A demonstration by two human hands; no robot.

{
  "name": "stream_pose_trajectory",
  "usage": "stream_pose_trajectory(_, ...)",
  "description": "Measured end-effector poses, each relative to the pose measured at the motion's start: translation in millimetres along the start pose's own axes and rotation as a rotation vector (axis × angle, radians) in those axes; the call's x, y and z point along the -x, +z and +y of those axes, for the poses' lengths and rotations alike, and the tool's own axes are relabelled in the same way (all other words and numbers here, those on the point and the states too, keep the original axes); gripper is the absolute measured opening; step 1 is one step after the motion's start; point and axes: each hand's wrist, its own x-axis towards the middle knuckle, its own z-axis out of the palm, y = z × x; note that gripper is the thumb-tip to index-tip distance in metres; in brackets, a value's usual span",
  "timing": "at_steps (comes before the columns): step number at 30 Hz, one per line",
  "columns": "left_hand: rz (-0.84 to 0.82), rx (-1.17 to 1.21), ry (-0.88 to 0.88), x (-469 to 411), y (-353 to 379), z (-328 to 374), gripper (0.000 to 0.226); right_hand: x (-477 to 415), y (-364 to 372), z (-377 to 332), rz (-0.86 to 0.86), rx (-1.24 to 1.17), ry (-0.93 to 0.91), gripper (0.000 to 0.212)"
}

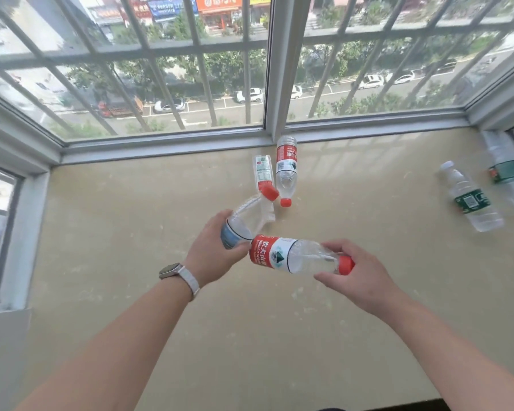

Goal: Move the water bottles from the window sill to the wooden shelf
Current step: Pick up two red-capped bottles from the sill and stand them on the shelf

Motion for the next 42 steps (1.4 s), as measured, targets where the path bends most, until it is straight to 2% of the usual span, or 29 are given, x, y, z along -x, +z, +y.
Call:
stream_pose_trajectory(3, -0.039, 0.093, 0.054, 12.4, -22.8, 26.1, 0.056, 9.0, -13.2, -26.7, 0.021, -0.234, -0.062, 0.047)
stream_pose_trajectory(6, -0.065, 0.211, 0.09, 33.6, -41.9, 56.1, 0.051, 19.6, -24.7, -49.9, 0.006, -0.595, -0.153, 0.045)
stream_pose_trajectory(8, -0.074, 0.294, 0.093, 49.3, -51.3, 73.8, 0.049, 27.3, -30.2, -59.4, -0.025, -0.8, -0.203, 0.051)
stream_pose_trajectory(10, -0.037, 0.322, 0.106, 65.8, -58.4, 87.6, 0.052, 40.3, -33.6, -69.7, -0.043, -0.913, -0.233, 0.048)
stream_pose_trajectory(13, 0.034, 0.305, 0.157, 90.7, -65.0, 102.9, 0.051, 67.4, -35.9, -82.7, -0.004, -0.981, -0.254, 0.017)
stream_pose_trajectory(18, -0.009, 0.355, 0.191, 132.1, -56.1, 125.6, 0.05, 116.8, -41.5, -85.5, 0.07, -1.116, -0.29, 0.012)
stream_pose_trajectory(23, -0.146, 0.39, 0.219, 157.5, -22.0, 144.4, 0.051, 169.6, -54.5, -56.5, 0.239, -1.228, -0.24, 0.02)
stream_pose_trajectory(30, -0.388, 0.326, 0.309, 183.3, 61.8, 196.7, 0.066, 255.4, -89.5, 4.7, 0.53, -1.178, -0.21, 0.041)
stream_pose_trajectory(34, -0.442, 0.317, 0.368, 215.2, 113.8, 240.1, 0.062, 301.3, -123.2, 37.6, 0.63, -1.177, -0.211, 0.035)
stream_pose_trajectory(37, -0.491, 0.307, 0.394, 244.5, 153.5, 270.9, 0.054, 333.2, -153.2, 63.3, 0.701, -1.17, -0.214, 0.038)
stream_pose_trajectory(42, -0.556, 0.313, 0.418, 286.3, 227.7, 316.6, 0.046, 385.6, -203.1, 115.5, 0.752, -1.164, -0.195, 0.033)
